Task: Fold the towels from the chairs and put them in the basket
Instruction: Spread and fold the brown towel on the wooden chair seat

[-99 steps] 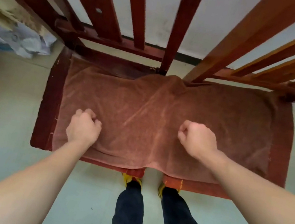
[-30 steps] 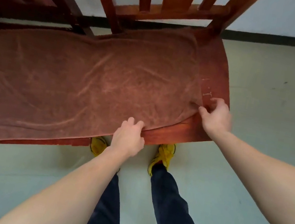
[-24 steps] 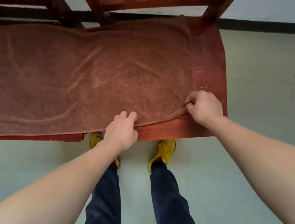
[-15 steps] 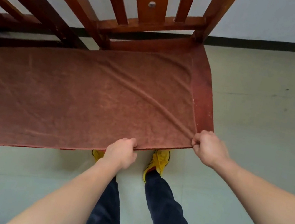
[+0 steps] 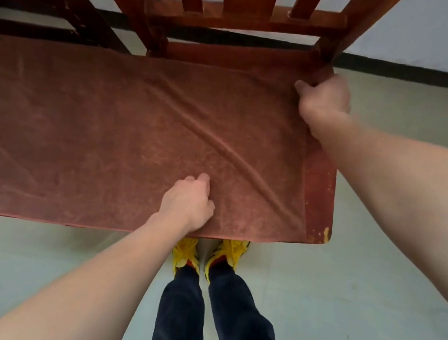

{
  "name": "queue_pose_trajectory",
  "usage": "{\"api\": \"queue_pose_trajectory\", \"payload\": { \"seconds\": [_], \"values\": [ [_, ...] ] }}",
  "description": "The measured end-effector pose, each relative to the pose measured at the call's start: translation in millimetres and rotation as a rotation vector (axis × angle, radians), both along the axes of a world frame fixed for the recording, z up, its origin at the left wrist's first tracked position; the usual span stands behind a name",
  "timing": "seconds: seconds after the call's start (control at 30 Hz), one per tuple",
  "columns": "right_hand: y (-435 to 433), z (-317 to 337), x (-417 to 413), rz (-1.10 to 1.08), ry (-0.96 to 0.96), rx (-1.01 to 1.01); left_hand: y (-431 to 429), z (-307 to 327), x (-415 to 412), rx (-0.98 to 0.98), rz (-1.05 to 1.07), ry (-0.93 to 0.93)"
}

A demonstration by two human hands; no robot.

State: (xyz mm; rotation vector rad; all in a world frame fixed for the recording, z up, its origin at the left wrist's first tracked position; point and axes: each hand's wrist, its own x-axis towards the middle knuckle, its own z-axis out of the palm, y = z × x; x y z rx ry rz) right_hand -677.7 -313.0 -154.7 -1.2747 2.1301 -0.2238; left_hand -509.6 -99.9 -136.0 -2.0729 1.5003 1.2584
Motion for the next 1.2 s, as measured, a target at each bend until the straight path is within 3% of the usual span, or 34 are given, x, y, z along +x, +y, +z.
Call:
{"api": "queue_pose_trajectory", "payload": {
  "seconds": [0.33, 0.6, 0.8, 0.9, 1.1, 1.2],
  "values": [
    [-36, 13, -22, -0.137, -0.083, 0.057, -5, 4, 2, 0.085, -0.024, 0.003],
    [-4, 40, -47, -0.042, -0.084, 0.145, -1, 37, -37, -0.135, -0.073, 0.083],
    [-10, 26, -53, 0.074, -0.067, 0.086, -3, 35, -111, -0.197, 0.033, 0.168],
    [-26, 16, -50, 0.18, -0.071, 0.048, -5, 23, -150, -0.185, 0.121, 0.124],
    [-45, -5, -56, 0.328, -0.071, 0.182, 5, 4, -209, -0.123, 0.229, -0.055],
    [-49, -6, -58, 0.315, -0.109, 0.211, 8, 3, -217, -0.139, 0.252, -0.014]
  ]
}}
